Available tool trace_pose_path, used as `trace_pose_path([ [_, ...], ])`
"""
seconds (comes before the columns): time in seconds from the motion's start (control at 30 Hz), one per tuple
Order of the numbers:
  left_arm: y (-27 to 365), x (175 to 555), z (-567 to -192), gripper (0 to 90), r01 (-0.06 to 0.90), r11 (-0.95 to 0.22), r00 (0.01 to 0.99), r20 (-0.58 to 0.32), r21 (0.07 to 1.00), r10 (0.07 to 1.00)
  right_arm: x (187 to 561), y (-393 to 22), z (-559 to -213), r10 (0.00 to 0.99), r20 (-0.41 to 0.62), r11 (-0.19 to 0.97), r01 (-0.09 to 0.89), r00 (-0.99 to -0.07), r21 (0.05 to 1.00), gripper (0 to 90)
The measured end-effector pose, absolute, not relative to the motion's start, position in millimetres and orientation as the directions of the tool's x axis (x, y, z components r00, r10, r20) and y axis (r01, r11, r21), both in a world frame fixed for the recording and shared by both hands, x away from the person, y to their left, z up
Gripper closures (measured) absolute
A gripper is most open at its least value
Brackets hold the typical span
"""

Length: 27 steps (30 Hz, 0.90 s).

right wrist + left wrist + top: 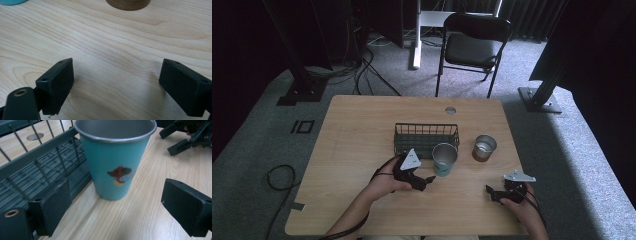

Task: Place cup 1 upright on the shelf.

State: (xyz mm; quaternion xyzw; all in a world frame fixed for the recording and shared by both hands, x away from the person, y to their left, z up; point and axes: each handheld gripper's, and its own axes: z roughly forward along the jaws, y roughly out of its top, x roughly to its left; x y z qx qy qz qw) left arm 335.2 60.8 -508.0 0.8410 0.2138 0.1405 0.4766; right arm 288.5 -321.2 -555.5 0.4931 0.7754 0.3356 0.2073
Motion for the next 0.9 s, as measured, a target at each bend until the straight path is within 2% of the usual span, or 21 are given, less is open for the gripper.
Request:
trace_pose_path([
  [0.47,36.9,340.3,-513.1,9.6,0.224,-0.419,0.867,0.016,0.880,0.497,288.5,-321.1,-555.5,0.904,0.009,0.289,0.625,-0.428,0.725,12.1],
  [0.8,20.9,343.6,-513.2,9.5,0.228,-0.366,0.843,0.005,0.902,0.537,288.5,-321.1,-555.5,0.904,0.009,0.289,0.625,-0.428,0.725,12.2],
  [0.9,13.7,344.4,-513.9,9.6,0.242,-0.323,0.816,-0.011,0.915,0.578,288.5,-321.1,-555.5,0.904,0.009,0.289,0.625,-0.428,0.725,12.1],
])
